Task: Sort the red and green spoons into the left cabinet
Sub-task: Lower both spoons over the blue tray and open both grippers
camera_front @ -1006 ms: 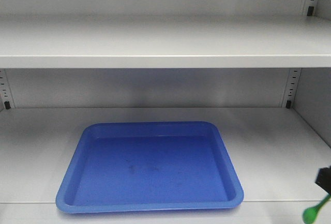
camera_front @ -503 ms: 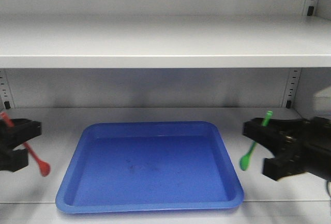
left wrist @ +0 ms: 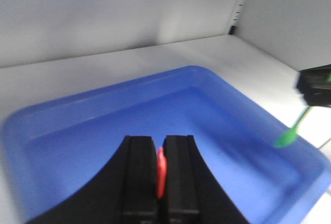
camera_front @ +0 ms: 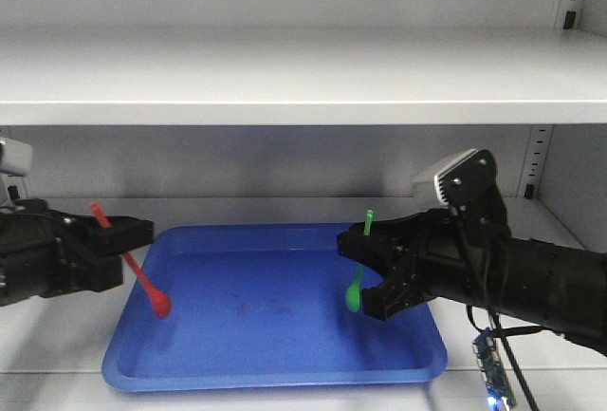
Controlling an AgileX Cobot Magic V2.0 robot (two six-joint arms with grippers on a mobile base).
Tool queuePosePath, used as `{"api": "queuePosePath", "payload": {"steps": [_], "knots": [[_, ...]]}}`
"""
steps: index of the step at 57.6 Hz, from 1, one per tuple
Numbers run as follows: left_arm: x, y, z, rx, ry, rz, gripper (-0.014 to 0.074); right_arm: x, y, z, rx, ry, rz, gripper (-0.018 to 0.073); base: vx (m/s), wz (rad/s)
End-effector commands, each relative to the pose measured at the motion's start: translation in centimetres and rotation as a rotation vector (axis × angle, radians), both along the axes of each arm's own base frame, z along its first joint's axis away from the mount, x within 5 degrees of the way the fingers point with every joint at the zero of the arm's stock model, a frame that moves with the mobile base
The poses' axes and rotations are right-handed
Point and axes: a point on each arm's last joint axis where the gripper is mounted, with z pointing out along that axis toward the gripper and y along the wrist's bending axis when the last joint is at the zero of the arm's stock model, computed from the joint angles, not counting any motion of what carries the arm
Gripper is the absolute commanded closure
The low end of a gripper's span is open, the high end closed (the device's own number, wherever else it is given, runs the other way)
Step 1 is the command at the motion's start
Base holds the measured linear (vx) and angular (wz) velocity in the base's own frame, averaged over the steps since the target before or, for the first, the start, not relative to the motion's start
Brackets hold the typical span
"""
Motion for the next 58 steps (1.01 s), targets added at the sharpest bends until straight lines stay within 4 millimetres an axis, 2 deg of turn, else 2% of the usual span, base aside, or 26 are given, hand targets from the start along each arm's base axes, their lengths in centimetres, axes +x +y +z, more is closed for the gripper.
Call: {"api": "queuePosePath", "payload": {"steps": [1, 17, 31, 40, 44, 49, 58], "knots": [[0.3, -1.0, 1.3, -0.079, -0.037, -0.016, 0.0597, 0.1, 0.1, 2.4, 0.096, -0.044, -0.006, 0.0562, 0.00, 0.00], [2.9, -4.1, -1.1, -0.103, 0.036, -0.050, 0.0597, 0.5, 0.0, 2.0, 0.082, -0.036, -0.031, 0.0562, 0.00, 0.00], [4.8, -7.2, -0.8, -0.120, 0.036, -0.118, 0.0597, 0.8, -0.3, 1.9, 0.057, -0.040, -0.075, 0.0562, 0.00, 0.00], [5.4, -7.5, -0.7, -0.122, 0.045, -0.088, 0.0582, 1.0, -0.6, 1.8, 0.035, -0.047, -0.105, 0.0547, 0.00, 0.00], [5.4, -7.4, -0.8, -0.119, 0.046, -0.080, 0.0551, 1.0, -0.6, 1.8, 0.023, -0.060, -0.101, 0.0518, 0.00, 0.00], [5.4, -7.5, -0.8, -0.120, 0.046, -0.085, 0.0472, 0.9, -0.5, 1.8, 0.022, -0.067, -0.088, 0.0449, 0.00, 0.00], [5.4, -7.4, -0.8, -0.118, 0.045, -0.083, 0.0271, 0.9, -0.4, 1.8, 0.025, -0.068, -0.079, 0.0237, 0.00, 0.00]]}}
